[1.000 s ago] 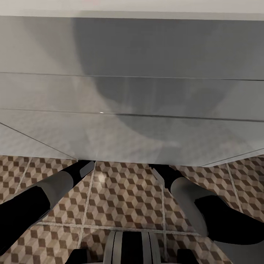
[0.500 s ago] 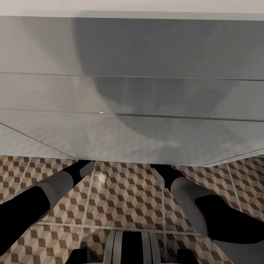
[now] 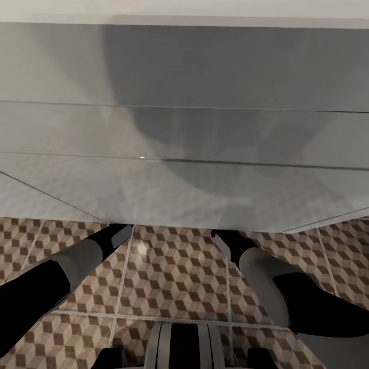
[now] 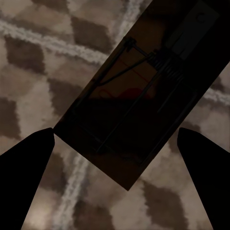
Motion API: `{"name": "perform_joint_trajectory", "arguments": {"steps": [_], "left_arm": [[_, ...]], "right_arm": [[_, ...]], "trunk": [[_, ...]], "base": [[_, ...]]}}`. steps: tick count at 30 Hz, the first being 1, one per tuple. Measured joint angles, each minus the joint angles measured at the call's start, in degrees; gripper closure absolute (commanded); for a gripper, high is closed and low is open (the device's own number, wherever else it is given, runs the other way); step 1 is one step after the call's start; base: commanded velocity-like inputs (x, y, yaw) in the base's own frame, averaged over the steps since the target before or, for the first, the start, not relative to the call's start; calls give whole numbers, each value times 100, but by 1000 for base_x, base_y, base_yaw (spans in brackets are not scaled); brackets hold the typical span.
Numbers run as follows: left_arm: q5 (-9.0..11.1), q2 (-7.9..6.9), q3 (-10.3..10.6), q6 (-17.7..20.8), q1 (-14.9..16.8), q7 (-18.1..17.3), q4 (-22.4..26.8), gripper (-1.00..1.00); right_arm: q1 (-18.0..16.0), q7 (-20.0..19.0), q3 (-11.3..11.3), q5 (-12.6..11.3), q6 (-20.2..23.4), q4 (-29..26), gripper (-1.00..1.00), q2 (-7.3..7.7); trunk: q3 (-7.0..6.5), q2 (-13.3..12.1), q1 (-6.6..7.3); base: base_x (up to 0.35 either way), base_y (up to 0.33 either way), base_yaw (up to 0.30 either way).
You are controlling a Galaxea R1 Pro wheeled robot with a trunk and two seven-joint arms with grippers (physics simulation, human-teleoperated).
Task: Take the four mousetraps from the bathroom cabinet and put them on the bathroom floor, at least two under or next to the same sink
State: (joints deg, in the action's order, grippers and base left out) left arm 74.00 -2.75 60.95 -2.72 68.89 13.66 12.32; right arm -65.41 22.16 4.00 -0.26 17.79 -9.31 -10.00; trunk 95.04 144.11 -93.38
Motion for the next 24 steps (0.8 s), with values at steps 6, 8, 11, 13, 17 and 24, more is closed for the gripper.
{"name": "perform_joint_trajectory", "arguments": {"steps": [6,8,11,13,17,24], "left_arm": [[0,0,0,0,0,0,0,100],[0,0,0,0,0,0,-1,100],[1,0,0,-1,0,0,-1,100],[1,0,0,-1,0,-1,0,100],[1,0,0,-1,0,0,-2,100],[0,0,0,0,0,0,0,100]], "right_arm": [[1,-1,-10,4,-7,-3,100,0],[3,-1,-14,11,-21,-7,100,0],[4,-1,-16,15,-28,-11,100,0],[5,-1,-17,15,-30,-12,100,0],[5,-1,-17,16,-31,-13,100,0],[5,-2,-16,13,-43,-14,100,0]], "trunk": [[0,0,0],[0,0,0],[0,0,-1],[0,0,-1],[0,0,-1],[0,0,-1]], "base": [[0,0,0],[0,0,0],[0,0,0],[0,0,0],[0,0,0],[0,0,0]]}}
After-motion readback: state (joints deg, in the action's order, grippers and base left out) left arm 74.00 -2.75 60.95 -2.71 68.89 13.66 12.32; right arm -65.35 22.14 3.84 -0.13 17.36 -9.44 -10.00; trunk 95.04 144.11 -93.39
